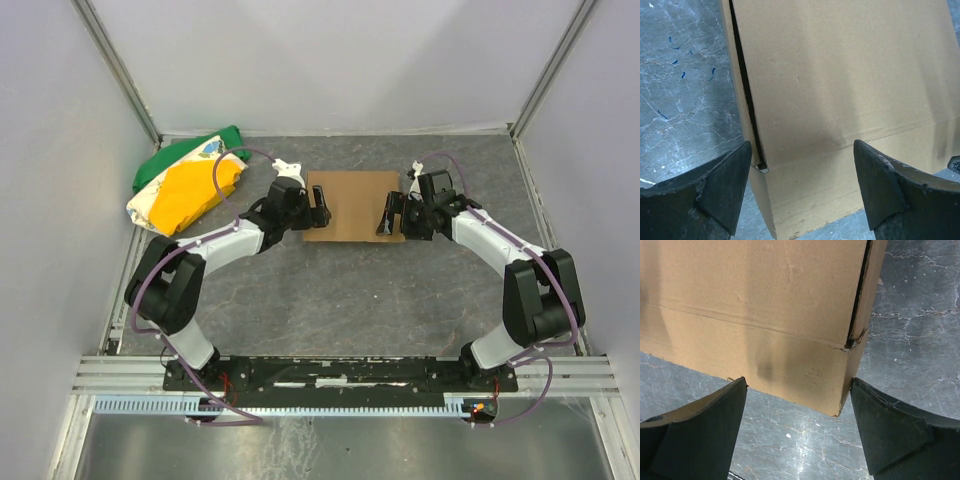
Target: Fold the paper box
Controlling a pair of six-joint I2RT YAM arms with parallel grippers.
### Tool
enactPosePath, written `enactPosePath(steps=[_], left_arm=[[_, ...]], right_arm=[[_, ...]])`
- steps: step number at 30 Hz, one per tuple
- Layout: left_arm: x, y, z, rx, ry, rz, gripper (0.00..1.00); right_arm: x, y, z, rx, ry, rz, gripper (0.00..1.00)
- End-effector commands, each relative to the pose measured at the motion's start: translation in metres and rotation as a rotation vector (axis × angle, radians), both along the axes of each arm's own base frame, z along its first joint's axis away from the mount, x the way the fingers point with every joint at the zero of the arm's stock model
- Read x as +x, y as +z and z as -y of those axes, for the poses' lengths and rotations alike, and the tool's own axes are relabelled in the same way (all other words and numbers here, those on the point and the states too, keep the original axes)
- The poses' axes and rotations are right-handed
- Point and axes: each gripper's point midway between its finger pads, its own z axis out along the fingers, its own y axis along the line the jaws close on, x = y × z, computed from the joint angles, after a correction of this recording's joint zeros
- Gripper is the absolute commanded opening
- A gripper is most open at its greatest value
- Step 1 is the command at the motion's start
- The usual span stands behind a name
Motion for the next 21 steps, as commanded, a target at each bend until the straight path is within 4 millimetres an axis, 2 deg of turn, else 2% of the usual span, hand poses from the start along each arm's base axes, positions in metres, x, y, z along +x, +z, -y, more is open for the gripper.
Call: enactPosePath(steps=[1, 21], left_arm=[[0.009, 0.021, 0.016, -0.032, -0.052, 0.046, 0.88], [-0.001, 0.024, 0.023, -0.014, -0.099, 0.009, 0.86]], right_arm=[[0.011, 0.030, -0.009, 0.044, 0.031, 0.078, 0.92], [-0.001, 0.037, -0.011, 0.050, 0.042, 0.045, 0.89]])
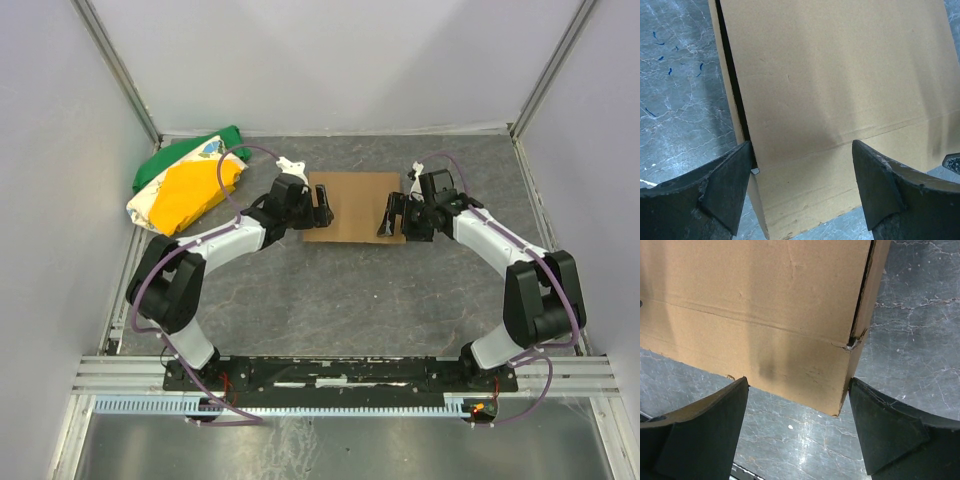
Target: Fold the paper box
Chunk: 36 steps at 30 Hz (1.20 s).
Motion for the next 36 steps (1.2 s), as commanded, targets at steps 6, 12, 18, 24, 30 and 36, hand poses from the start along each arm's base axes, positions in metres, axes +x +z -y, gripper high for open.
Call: enactPosePath(steps=[6, 12, 18, 24, 30, 36], left_arm=[[0.003, 0.015, 0.012, 0.004, -0.059, 0.032, 0.86], [0.002, 0.009, 0.014, 0.008, -0.068, 0.019, 0.85], [0.002, 0.005, 0.015, 0.015, -0.078, 0.004, 0.85], [0.002, 0.004, 0.017, 0.013, -0.085, -0.001, 0.85], [0.001, 0.002, 0.018, 0.018, -0.095, -0.009, 0.84], [0.001, 0.002, 0.016, 0.033, -0.094, -0.011, 0.84]], right_arm=[[0.005, 0.033, -0.008, 0.028, 0.029, 0.047, 0.88], [0.006, 0.023, -0.009, 0.024, 0.027, 0.014, 0.86], [0.003, 0.018, -0.009, 0.024, 0.029, -0.005, 0.85], [0.000, 0.015, -0.008, 0.014, 0.029, -0.027, 0.84], [-0.003, 0.012, -0.008, 0.004, 0.039, -0.058, 0.83], [-0.005, 0.017, -0.004, -0.018, 0.047, -0.035, 0.88]])
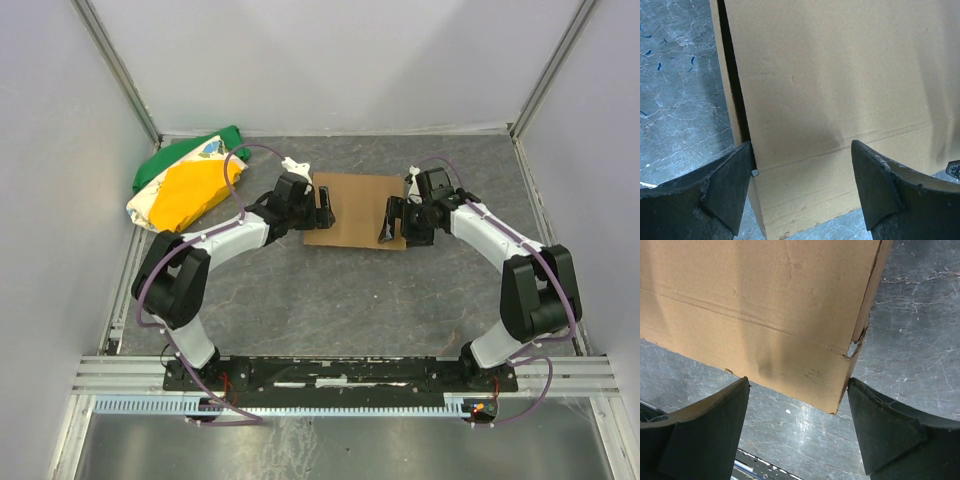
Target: Fold the paper box
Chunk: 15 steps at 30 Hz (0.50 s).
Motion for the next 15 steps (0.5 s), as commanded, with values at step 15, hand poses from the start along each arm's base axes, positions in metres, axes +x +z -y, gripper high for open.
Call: enactPosePath(steps=[15], left_arm=[[0.002, 0.013, 0.014, -0.001, -0.078, 0.023, 0.83]], right_arm=[[0.004, 0.025, -0.018, 0.080, 0.059, 0.017, 0.84]])
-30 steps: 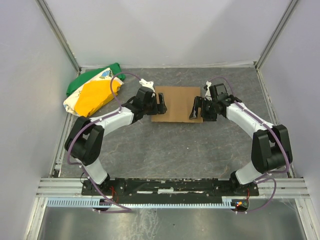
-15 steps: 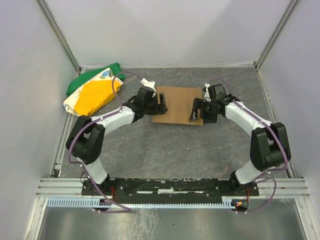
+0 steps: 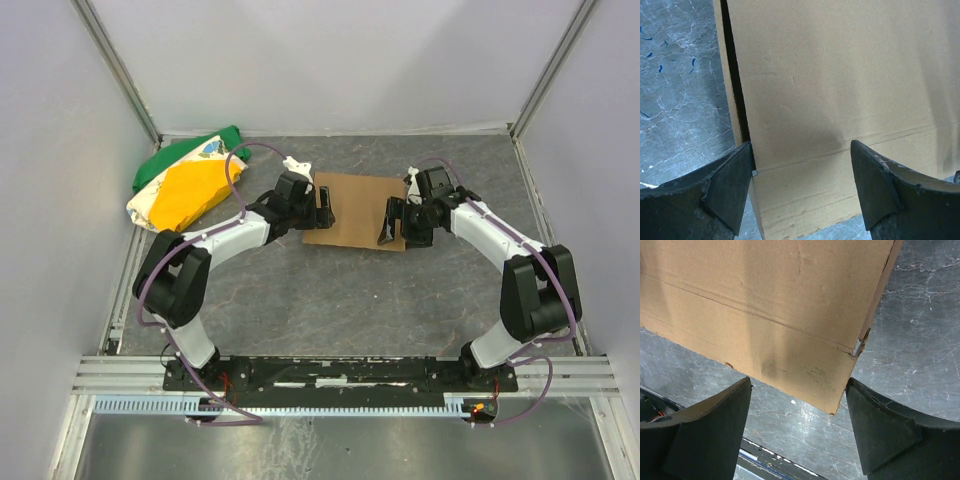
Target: Fold the paper box
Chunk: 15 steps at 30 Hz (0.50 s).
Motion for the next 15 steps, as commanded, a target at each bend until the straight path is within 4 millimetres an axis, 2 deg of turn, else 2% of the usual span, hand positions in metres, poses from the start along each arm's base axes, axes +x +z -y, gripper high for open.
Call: enactPosePath(steps=[1, 15], left_arm=[[0.0024, 0.0123, 0.0128, -0.010, -0.067, 0.027, 0.83], [0.0001, 0.0075, 0.0142, -0.011, -0.078, 0.011, 0.82]], right_arm=[[0.0114, 0.0198, -0.0136, 0.061, 0.033, 0.048, 0.84], [0.0094, 0.0121, -0.0129, 0.049, 0.040, 0.026, 0.81]])
